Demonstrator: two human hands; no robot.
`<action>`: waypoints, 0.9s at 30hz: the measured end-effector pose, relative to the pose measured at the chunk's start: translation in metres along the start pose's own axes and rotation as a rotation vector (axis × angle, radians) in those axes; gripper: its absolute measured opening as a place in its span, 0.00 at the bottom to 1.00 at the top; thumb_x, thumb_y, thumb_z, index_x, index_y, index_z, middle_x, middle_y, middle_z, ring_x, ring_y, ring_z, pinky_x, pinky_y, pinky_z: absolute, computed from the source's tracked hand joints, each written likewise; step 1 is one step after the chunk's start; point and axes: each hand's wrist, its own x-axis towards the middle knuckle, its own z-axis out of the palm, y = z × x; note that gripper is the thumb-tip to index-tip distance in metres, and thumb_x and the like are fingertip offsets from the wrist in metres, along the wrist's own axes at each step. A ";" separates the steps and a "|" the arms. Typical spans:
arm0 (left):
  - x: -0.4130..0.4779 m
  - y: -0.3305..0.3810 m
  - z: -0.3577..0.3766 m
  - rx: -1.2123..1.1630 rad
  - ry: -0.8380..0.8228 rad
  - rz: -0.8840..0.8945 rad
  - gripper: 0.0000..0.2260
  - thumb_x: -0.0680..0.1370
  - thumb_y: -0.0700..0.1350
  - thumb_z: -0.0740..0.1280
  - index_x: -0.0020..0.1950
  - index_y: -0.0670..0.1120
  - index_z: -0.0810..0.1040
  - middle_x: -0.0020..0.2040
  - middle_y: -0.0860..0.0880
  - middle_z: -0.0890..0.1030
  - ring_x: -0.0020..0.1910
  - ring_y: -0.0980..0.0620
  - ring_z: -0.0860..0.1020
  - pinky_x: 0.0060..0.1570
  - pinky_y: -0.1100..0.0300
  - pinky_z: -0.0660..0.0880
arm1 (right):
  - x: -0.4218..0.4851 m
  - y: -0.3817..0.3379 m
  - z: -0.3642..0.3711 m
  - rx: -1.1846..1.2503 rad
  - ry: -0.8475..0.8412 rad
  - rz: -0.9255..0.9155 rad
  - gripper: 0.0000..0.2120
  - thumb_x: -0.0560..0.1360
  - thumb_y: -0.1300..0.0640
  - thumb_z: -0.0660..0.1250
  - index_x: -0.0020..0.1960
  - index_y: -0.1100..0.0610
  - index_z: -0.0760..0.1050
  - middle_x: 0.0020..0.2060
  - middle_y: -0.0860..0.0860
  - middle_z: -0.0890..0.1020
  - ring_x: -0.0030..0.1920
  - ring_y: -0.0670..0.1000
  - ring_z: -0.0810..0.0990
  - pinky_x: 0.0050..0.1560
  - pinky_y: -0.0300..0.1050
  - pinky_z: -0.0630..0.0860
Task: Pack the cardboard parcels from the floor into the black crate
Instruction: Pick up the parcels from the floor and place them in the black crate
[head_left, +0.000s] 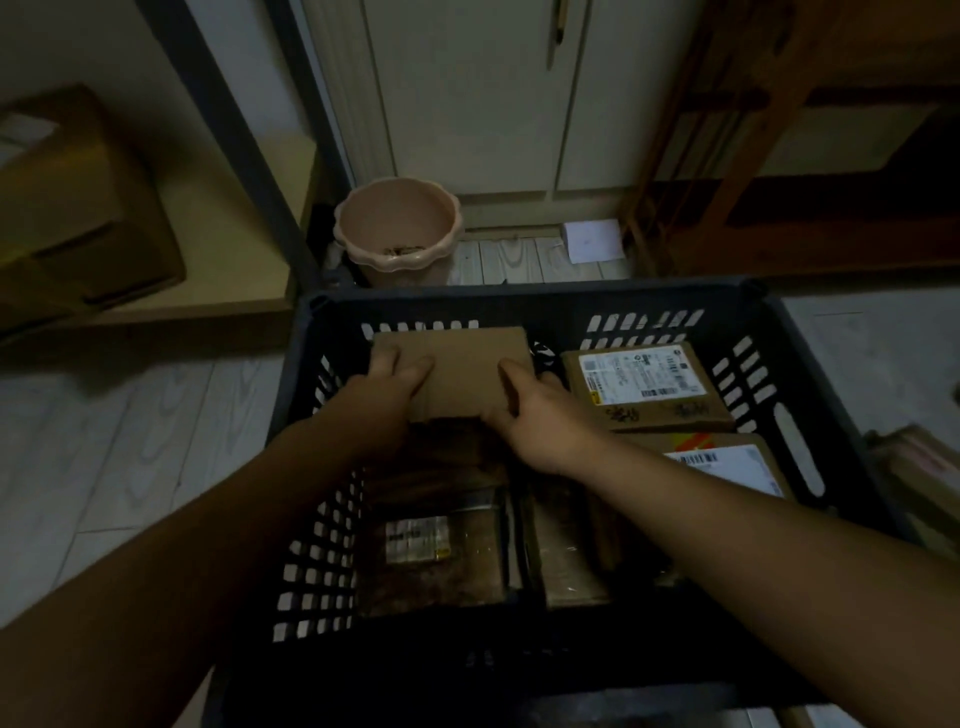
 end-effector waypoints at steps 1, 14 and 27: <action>-0.003 -0.003 -0.003 0.027 -0.003 -0.014 0.40 0.74 0.56 0.68 0.77 0.56 0.45 0.77 0.43 0.44 0.71 0.35 0.61 0.69 0.47 0.63 | -0.002 -0.002 0.002 0.009 0.005 -0.018 0.30 0.80 0.46 0.60 0.77 0.47 0.50 0.69 0.57 0.64 0.64 0.56 0.69 0.56 0.44 0.66; -0.008 -0.016 0.005 0.190 0.072 0.014 0.39 0.73 0.59 0.67 0.76 0.52 0.50 0.75 0.41 0.53 0.75 0.39 0.52 0.71 0.42 0.60 | 0.017 -0.001 0.013 -0.149 -0.116 -0.041 0.36 0.74 0.50 0.68 0.72 0.42 0.48 0.70 0.58 0.59 0.64 0.60 0.69 0.61 0.57 0.73; -0.212 0.061 -0.237 -0.214 -0.215 -0.156 0.38 0.75 0.59 0.65 0.78 0.50 0.48 0.78 0.42 0.50 0.76 0.41 0.47 0.74 0.45 0.51 | -0.153 -0.125 -0.228 -0.087 -0.225 0.219 0.32 0.75 0.44 0.65 0.73 0.55 0.59 0.73 0.59 0.59 0.68 0.60 0.68 0.65 0.51 0.69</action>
